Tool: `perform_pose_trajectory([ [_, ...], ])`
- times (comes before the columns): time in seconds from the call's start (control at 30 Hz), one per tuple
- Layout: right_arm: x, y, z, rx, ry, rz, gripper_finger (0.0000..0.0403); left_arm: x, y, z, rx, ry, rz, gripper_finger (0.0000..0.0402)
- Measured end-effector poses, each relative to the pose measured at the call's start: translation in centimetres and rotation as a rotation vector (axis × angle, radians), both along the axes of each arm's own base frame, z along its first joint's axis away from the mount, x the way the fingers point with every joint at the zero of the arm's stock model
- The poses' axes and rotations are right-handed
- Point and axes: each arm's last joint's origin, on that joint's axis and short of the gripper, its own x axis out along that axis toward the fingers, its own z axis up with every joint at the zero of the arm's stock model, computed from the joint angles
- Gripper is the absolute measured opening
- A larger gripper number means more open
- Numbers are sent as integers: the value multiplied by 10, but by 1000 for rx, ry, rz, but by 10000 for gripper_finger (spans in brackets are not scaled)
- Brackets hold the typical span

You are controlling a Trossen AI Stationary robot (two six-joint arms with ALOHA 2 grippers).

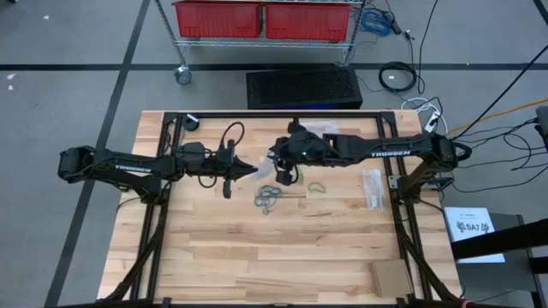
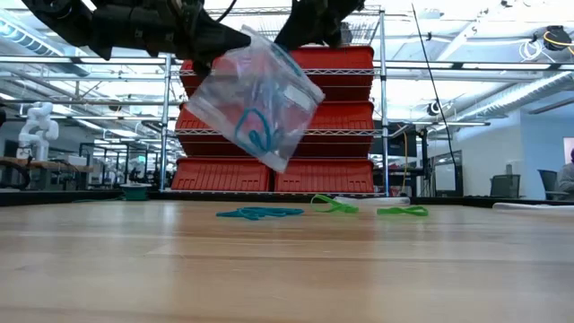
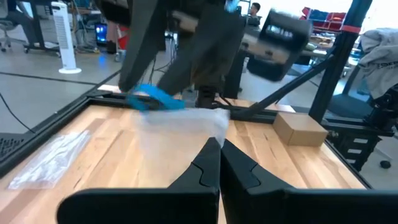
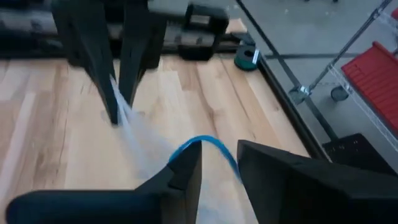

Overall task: Sort rubber bands
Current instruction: Put the blue rubber band into the transparent zip bag

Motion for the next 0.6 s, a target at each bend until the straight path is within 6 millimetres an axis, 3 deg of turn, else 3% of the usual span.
perform_pose_trajectory([
  [0.6, -2, 20, -3, -25, 56, 71, 89, 0, 0, 0, 1, -2, 13, 0],
])
